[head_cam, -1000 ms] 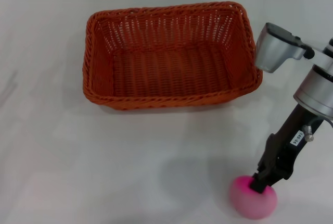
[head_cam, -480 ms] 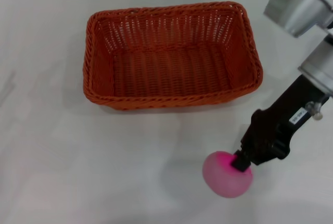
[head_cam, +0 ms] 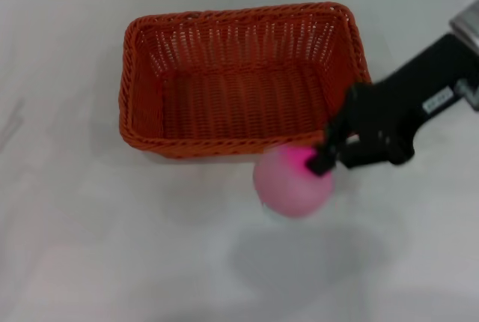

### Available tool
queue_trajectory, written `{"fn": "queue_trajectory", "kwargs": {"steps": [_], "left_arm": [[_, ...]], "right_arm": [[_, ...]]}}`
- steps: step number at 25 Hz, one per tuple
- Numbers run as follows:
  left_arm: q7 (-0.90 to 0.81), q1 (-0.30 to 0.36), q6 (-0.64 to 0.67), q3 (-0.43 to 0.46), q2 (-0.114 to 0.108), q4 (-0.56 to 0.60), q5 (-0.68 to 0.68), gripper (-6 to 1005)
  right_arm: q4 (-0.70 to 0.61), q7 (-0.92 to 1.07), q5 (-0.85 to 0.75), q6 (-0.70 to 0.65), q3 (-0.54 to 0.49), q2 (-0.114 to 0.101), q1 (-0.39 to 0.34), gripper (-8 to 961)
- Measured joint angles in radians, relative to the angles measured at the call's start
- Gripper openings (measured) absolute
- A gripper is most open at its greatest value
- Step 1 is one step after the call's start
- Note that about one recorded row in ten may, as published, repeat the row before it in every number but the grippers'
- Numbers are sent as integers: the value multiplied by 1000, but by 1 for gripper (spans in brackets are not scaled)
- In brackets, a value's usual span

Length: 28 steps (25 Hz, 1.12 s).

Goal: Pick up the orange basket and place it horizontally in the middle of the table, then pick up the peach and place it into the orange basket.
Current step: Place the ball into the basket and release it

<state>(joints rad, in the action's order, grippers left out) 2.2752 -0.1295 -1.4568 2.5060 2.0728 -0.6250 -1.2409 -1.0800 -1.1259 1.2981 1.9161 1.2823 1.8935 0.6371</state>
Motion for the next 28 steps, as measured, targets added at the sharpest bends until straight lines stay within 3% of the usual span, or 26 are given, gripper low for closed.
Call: {"fn": "queue_trajectory", "kwargs": {"steps": [5,10,15,20,28], "left_arm": [[-1,-1,-10,-1,2,-1,0,788],[-2,-2,-12,-1,1,-4,0,788],[-2,-3,-13,-1,0,-4,0,788],[-2,-11,-13,-1,-2,-4,0,788],[-1,-20,-9,-1,-2,-4,0,787]], "right_arm": [[5,-62,-7,-18,-116,23,11,56],[14,-106,-43,-120,-199,45,11,60],[57,-128,-80,-302,-206,62,2,64],[150,-179,-112,-392,-201,69,11,68],[186,-187,-247,-478,-193,116,32,74]]}}
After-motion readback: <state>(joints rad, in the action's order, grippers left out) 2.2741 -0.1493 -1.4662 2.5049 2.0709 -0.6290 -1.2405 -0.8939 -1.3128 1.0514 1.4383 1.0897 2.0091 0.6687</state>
